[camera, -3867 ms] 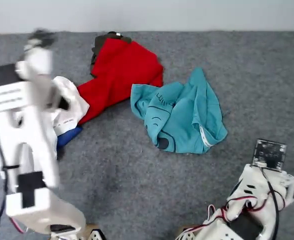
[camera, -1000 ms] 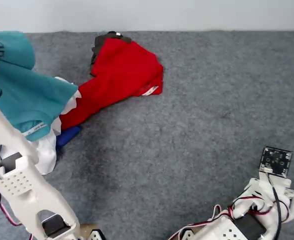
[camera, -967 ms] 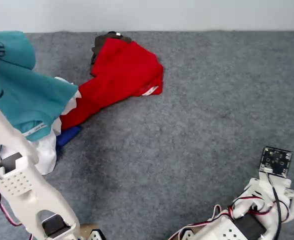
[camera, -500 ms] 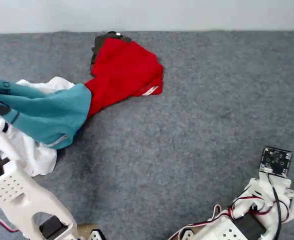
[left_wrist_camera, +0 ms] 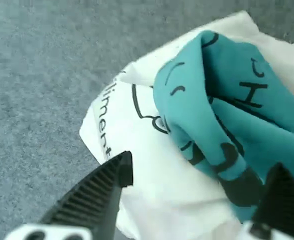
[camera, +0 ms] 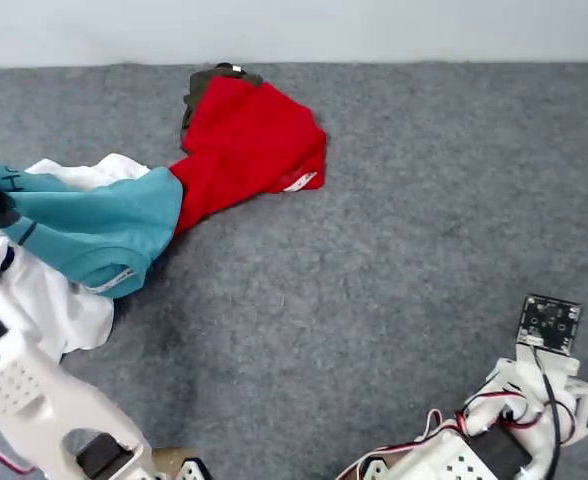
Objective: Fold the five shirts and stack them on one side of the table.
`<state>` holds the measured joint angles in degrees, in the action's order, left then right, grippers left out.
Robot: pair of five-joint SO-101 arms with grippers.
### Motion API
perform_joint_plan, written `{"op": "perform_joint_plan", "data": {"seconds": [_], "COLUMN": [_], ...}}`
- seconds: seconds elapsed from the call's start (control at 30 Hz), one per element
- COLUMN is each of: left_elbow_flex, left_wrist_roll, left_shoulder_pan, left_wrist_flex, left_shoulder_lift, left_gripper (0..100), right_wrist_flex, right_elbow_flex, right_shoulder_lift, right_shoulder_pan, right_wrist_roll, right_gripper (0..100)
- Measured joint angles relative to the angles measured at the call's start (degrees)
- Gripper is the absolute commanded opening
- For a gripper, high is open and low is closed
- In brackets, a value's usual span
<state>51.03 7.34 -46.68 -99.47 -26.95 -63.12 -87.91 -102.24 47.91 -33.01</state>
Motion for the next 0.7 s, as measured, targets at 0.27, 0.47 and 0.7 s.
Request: {"op": "perform_joint_plan", "data": {"seconds": [0.27, 0.47, 0.7], "left_elbow_flex": [-0.4, -1.3, -3.9], "left_wrist_roll": [-12.7, -12.9, -15.4], "left_shoulder_pan": [10.9, 29.1, 39.6], "left_wrist_flex": [0.0, 1.1, 10.5], "left_shoulder_lift": [18.5, 19.6, 1.4], "left_gripper": [40, 40, 40], "right_wrist_flex": [0.0, 0.0, 0.0], "right_elbow_flex": [-1.2, -1.2, -1.2], "right_shoulder_lift": [-0.1, -0.1, -0.1], "right_shoulder_pan": [0.0, 0.0, 0.0], "right_wrist_roll": [0.0, 0.0, -0.1], "right_gripper": [35.7, 35.7, 35.7]}}
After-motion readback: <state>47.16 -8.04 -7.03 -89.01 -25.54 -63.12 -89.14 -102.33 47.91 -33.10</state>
